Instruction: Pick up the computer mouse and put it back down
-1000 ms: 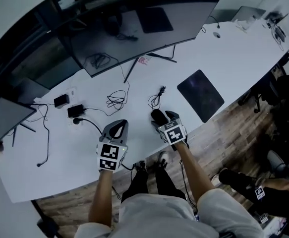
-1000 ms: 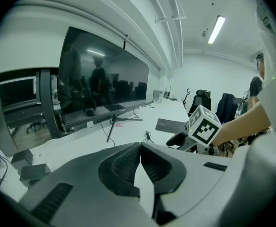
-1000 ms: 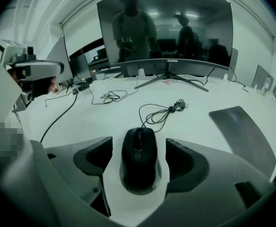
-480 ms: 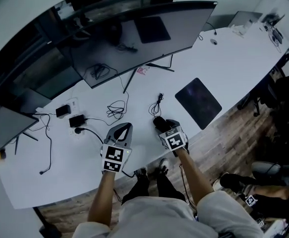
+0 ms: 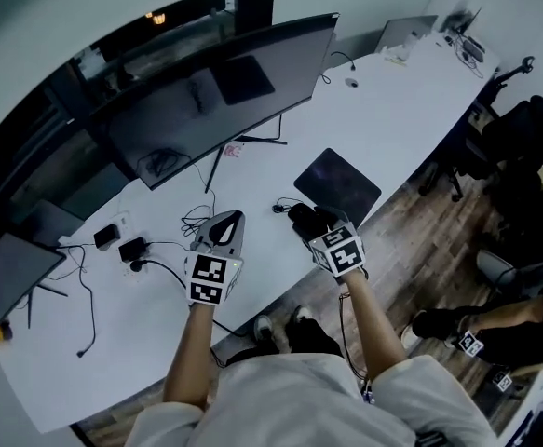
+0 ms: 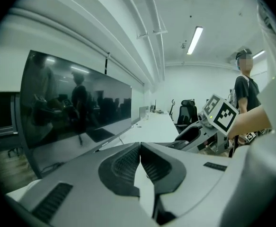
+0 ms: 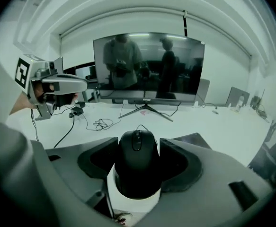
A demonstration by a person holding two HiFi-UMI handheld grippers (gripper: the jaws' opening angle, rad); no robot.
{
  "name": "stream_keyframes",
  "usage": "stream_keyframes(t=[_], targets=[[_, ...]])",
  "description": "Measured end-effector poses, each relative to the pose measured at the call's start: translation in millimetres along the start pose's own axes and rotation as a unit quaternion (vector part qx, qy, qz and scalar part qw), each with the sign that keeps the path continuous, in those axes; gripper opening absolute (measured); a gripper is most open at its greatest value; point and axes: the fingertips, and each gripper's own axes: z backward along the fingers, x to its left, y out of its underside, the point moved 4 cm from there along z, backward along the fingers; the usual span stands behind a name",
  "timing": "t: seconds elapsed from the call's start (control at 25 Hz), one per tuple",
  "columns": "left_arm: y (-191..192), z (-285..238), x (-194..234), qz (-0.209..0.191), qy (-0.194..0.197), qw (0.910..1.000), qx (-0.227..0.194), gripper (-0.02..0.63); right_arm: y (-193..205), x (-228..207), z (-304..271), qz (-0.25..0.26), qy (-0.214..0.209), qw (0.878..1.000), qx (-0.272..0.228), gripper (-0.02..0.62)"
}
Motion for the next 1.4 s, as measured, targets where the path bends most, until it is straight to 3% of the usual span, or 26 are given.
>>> stream_keyframes(t=[0.32, 0.64, 1.0, 1.2, 1.4], targets=[[-51.6, -32.3, -31.7, -0.025, 0.054, 0.9972, -0.044, 0.020, -16.9, -42.1, 81.7, -0.012, 0.060, 0.997, -0.041, 0.284], [-68.2, -86.2, -59.4, -0.004, 0.072, 0.9963, -0.046, 0.020, -14.8, -104.4, 101.8, -0.032, 0.094, 0.993, -0.058, 0.284], [-72.5, -162.8, -55.1, -0.005, 0.062, 0.9980, -0.011, 0.020, -18.0, -183.8, 49.8, -0.047, 0.080, 0.995, -0.041, 0.284], [-65.1, -200.3, -49.3, 0.015, 0.049, 0.9987, 0.003, 0.020, -19.1, -233.9, 2.5, -0.054, 0.087, 0.994, -0.038, 0.284], [-42.2, -229.8, -44.5, 0.028, 0.041, 0.9981, 0.037, 0.020, 5.8, -261.5, -42.7, -0.086, 0.074, 0.993, -0.016, 0.285]])
